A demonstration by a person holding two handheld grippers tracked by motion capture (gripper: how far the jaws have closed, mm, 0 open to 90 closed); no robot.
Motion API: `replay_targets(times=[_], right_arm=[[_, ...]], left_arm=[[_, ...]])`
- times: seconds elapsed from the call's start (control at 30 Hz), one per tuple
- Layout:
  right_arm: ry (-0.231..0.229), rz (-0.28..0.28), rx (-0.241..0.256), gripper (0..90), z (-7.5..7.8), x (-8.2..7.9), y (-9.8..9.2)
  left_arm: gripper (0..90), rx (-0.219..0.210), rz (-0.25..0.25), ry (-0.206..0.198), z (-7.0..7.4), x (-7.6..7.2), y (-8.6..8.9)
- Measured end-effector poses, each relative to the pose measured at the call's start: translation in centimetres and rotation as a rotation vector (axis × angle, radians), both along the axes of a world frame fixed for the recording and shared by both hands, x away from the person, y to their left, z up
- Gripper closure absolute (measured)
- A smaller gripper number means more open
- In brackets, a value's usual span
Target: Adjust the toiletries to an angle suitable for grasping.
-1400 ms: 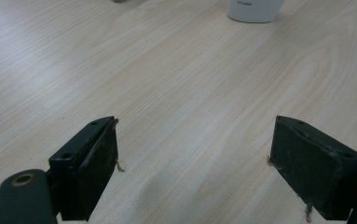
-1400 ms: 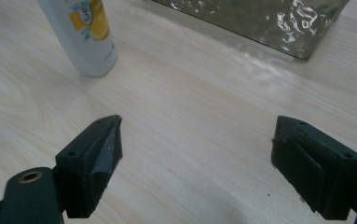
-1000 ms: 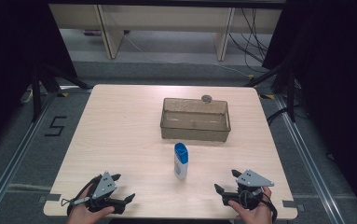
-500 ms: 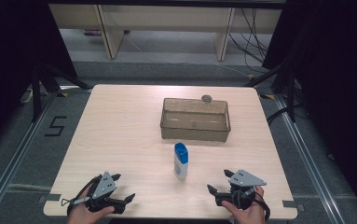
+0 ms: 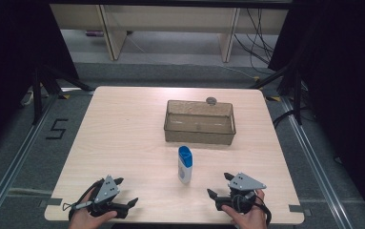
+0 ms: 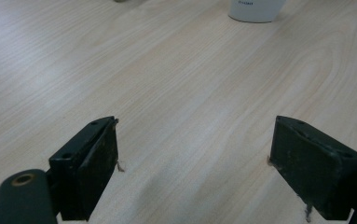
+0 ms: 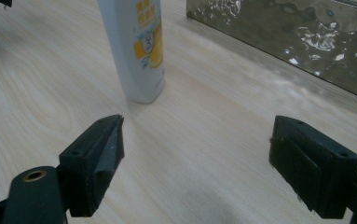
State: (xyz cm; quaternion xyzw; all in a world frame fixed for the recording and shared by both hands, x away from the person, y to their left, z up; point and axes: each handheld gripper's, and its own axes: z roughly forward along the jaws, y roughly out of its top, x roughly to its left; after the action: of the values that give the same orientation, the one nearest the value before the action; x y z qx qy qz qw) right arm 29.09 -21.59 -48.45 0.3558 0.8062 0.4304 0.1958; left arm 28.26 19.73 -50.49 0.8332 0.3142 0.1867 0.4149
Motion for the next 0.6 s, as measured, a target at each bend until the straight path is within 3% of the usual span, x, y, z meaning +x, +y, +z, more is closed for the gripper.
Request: replay_targets(times=[0.03, 0.13, 0.17, 0.47, 0.5, 0.6], right_arm=[[0.001, -0.003, 0.003, 18.9, 0.0, 0.0, 0.1], [-0.01, 0.007, 0.0, 18.9, 0.0, 0.1, 0.3], [-0.013, 0.008, 0.0, 18.9, 0.1, 0.2, 0.5], [-0.007, 0.032, -0.002, 18.8, 0.0, 0.7, 1.7], [-0.01, 0.046, -0.007, 18.8, 0.0, 0.8, 2.0], [-0.012, 0.052, -0.01, 18.8, 0.0, 0.9, 2.4]], left_arm=[[14.8, 0.028, -0.014, 0.001, 0.1, 0.0, 0.2], [14.8, 0.0, 0.0, 0.001, 0.0, 0.0, 0.0], [14.8, 0.029, -0.012, -0.001, 0.1, 0.1, 0.2], [14.8, 0.02, -0.009, 0.001, 0.1, 0.0, 0.1], [14.8, 0.047, -0.016, -0.004, 0.2, 0.1, 0.3], [14.8, 0.046, -0.015, -0.004, 0.2, 0.1, 0.3]])
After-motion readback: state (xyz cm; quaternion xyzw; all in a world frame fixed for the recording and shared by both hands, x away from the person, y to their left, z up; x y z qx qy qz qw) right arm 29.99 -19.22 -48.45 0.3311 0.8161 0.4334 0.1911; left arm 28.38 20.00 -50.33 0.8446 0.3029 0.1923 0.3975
